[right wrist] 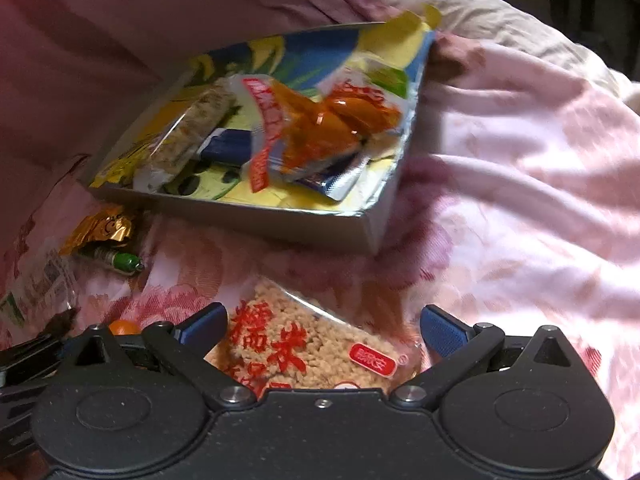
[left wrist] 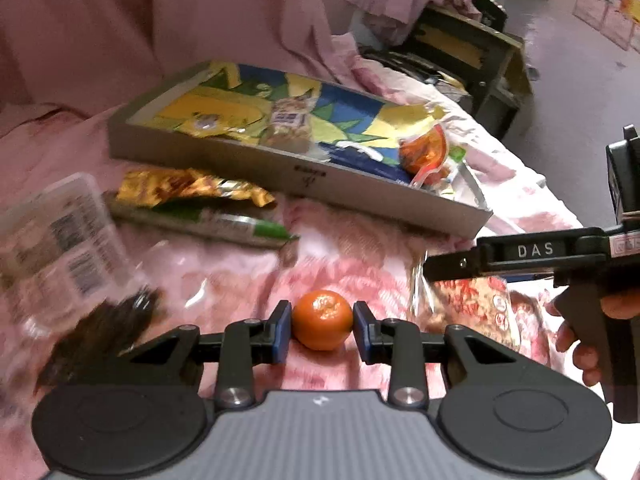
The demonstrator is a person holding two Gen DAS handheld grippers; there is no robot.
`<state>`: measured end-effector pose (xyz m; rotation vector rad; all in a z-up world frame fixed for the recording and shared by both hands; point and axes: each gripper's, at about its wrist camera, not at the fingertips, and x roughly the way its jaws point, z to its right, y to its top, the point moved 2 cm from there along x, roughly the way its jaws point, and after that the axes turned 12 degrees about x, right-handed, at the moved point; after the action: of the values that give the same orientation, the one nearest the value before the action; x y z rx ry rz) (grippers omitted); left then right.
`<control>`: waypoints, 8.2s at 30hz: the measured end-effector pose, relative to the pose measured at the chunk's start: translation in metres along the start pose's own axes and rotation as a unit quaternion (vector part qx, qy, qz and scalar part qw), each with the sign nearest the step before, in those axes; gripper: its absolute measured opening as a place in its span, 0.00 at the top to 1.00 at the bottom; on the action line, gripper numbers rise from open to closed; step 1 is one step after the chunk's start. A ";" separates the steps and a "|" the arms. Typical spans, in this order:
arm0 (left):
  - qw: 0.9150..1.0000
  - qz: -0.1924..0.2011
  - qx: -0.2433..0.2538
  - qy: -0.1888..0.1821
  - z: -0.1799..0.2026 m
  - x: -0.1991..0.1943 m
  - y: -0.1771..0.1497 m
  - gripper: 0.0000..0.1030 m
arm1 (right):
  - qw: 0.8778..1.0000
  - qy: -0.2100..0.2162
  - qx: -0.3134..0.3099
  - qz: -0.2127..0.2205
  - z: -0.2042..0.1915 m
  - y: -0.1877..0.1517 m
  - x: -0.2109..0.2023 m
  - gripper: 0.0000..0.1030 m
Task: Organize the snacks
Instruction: 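Grasp the tangerine with the left tool while the right tool grasps the rice cracker pack, then lift the tangerine with the left tool while the right tool lifts the cracker pack, then carry the tangerine and cracker pack into the tray and open both tools, then raise both tools away from the tray, then move the left tool toward the clear green-label package while the right tool approaches the dark meat snack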
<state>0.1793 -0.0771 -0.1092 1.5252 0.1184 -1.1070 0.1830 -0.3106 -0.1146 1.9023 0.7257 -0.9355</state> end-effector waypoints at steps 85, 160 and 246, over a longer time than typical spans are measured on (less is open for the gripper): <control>0.990 0.100 -0.073 0.075 0.002 -0.064 -0.001 0.65 | 0.839 -0.158 -0.458 0.248 -0.105 -0.122 -0.059 0.24; 0.996 0.053 -0.039 0.055 -0.005 0.039 0.136 0.15 | 0.906 -0.145 -0.267 0.294 -0.080 -0.007 -0.021 0.10; 0.973 -0.101 -0.135 0.155 -0.209 -0.080 0.019 0.00 | 0.997 0.021 -0.038 0.058 -0.244 -0.117 0.013 0.01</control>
<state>0.2652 0.1268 -0.0699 1.4500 0.6256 -0.9568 0.1783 -0.0407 -0.0951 1.8800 0.6592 -0.7873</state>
